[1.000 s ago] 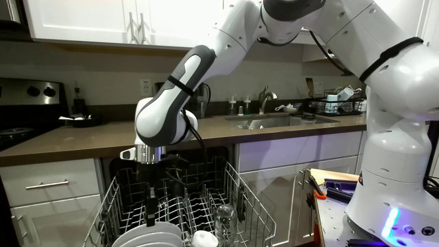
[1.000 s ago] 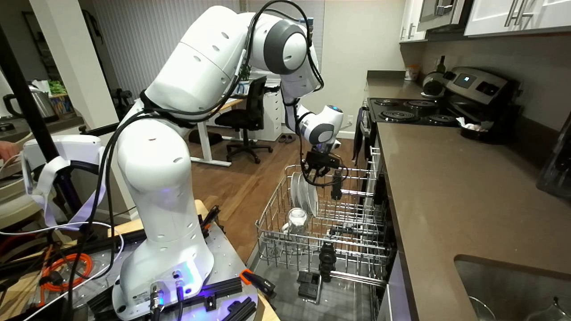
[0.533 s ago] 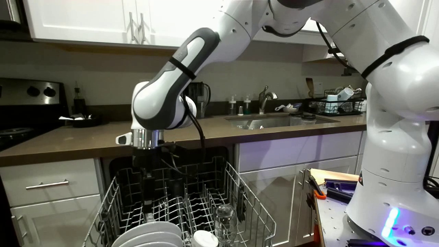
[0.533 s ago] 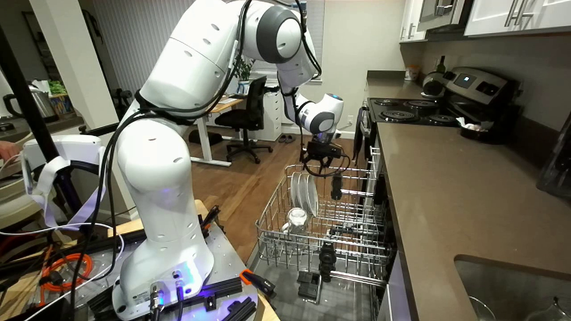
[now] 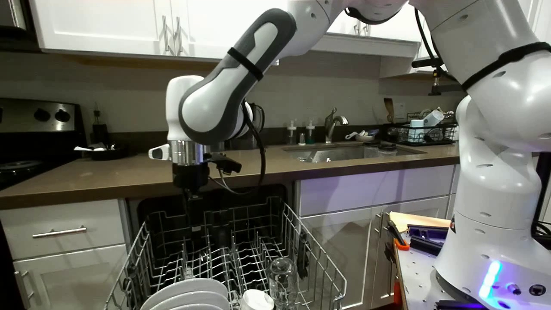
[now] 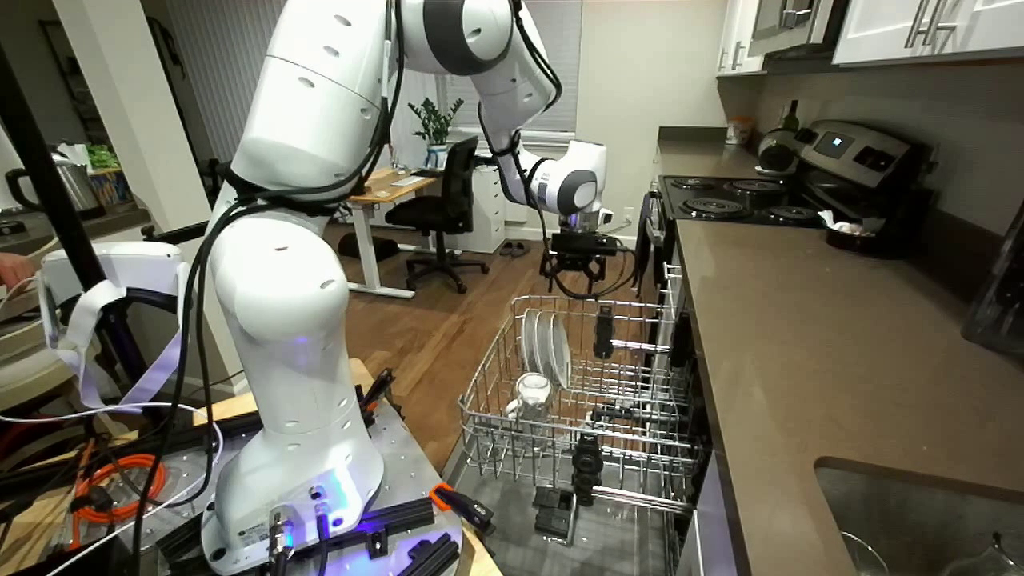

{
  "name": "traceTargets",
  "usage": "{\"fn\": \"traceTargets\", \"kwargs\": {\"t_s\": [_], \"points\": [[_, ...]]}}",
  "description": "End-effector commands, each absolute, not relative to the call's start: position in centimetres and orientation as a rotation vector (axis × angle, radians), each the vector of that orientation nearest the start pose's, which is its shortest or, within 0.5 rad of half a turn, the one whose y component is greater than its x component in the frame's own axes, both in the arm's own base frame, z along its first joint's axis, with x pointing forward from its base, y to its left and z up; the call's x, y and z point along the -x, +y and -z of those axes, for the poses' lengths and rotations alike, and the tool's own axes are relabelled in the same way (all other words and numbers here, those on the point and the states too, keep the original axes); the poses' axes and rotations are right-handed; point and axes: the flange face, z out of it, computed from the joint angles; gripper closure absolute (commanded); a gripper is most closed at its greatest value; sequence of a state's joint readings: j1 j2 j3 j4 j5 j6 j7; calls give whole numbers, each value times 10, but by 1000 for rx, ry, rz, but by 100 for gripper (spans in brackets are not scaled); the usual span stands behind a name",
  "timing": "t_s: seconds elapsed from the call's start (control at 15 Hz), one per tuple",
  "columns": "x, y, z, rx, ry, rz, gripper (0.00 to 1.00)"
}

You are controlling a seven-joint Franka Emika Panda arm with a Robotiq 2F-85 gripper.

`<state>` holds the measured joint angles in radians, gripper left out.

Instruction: Get the plate on the counter and put on the plate dryer

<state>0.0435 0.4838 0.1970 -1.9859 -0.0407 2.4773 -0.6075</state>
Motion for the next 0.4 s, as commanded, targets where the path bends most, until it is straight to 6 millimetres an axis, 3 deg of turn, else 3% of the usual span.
{"fn": "traceTargets", "kwargs": {"t_s": [0.0, 0.33], "points": [[-585, 141, -238, 2874, -1305, -26, 0], [-591, 142, -233, 2856, -1326, -19, 0]]}}
